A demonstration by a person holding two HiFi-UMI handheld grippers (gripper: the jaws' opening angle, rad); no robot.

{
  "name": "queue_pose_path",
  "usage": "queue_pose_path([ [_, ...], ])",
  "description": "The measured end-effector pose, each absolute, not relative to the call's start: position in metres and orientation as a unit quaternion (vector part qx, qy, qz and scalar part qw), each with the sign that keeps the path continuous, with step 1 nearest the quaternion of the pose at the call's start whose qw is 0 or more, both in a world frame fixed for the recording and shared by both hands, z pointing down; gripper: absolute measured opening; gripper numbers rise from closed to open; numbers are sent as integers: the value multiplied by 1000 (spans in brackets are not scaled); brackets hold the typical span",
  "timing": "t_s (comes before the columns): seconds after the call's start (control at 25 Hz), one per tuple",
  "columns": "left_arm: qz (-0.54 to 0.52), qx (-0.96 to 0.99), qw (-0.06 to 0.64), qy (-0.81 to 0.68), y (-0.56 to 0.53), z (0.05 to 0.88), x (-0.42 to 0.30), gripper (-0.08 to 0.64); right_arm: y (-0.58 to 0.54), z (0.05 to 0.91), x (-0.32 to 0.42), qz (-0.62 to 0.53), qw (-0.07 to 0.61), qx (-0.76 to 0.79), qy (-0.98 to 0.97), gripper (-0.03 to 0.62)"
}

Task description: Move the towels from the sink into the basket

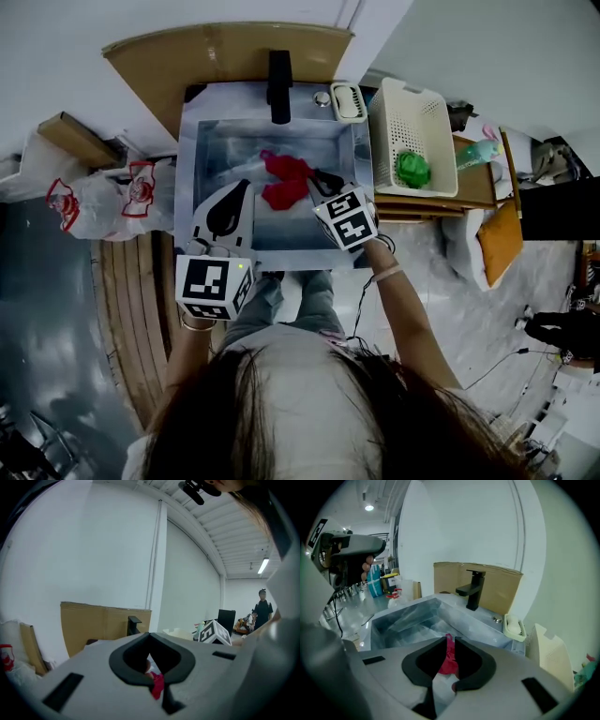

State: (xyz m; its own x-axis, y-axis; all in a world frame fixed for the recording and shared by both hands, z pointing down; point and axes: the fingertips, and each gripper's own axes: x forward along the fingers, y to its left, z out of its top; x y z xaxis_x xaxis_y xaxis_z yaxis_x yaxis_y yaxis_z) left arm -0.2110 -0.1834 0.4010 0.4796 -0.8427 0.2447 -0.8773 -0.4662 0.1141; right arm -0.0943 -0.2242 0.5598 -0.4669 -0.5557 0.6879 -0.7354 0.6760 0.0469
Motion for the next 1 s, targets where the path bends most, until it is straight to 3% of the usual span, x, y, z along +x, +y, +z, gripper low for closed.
queue_pose_path([
  [0.6, 80, 840, 123, -523, -194, 423, -229, 3, -236, 645, -126, 149, 436, 294, -837, 192],
  [1.0, 81, 828, 139, -537, -194, 441, -241, 3, -243, 695, -132, 162, 483, 263, -820, 249],
])
